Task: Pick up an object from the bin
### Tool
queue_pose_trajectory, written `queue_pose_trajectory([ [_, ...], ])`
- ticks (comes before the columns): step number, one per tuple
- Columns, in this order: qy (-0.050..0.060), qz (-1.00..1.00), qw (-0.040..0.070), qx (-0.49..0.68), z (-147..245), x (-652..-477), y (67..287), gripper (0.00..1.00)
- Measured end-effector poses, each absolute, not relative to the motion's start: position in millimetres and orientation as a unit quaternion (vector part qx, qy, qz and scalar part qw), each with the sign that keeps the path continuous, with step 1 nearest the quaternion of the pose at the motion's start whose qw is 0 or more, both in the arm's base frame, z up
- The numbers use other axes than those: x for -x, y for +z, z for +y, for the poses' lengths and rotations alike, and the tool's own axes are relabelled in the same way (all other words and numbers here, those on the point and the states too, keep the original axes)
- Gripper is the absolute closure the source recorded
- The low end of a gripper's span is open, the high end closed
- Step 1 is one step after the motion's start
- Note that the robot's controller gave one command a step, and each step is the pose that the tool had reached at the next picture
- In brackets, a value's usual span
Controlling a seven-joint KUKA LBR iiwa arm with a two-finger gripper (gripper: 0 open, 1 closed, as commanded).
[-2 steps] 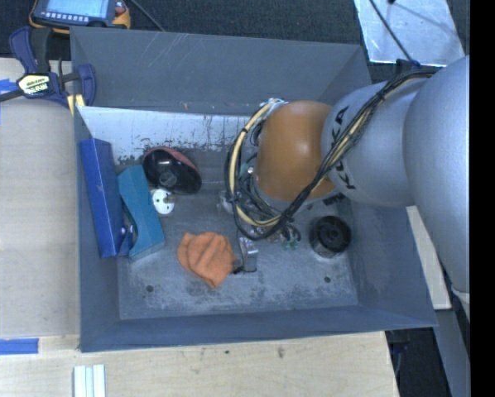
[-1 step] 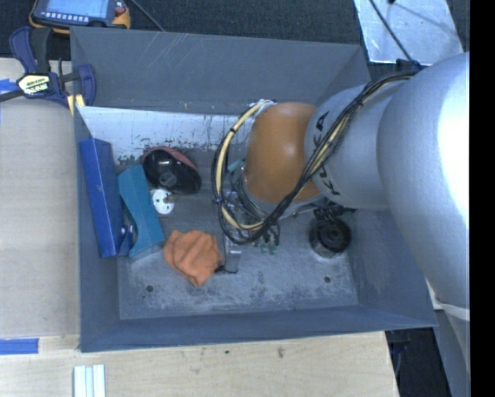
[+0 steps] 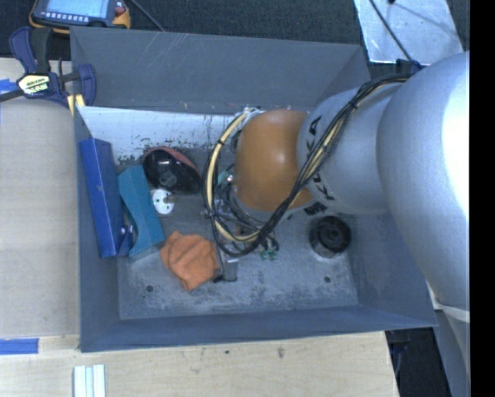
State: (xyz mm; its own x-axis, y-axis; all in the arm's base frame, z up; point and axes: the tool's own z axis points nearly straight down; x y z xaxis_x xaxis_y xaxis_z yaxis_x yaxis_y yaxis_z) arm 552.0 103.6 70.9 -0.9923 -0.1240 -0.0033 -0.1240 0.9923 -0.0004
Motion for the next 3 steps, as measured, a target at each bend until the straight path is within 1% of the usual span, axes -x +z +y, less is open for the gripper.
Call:
queue_pose_trajectory([
  [1, 0.0, 0.998, 0.002, -0.055, 134.0, -546.4, 75.6, 1.0],
  [3, 0.001, 0.998, 0.002, -0.055, 133.8, -547.9, 75.2, 1.0],
])
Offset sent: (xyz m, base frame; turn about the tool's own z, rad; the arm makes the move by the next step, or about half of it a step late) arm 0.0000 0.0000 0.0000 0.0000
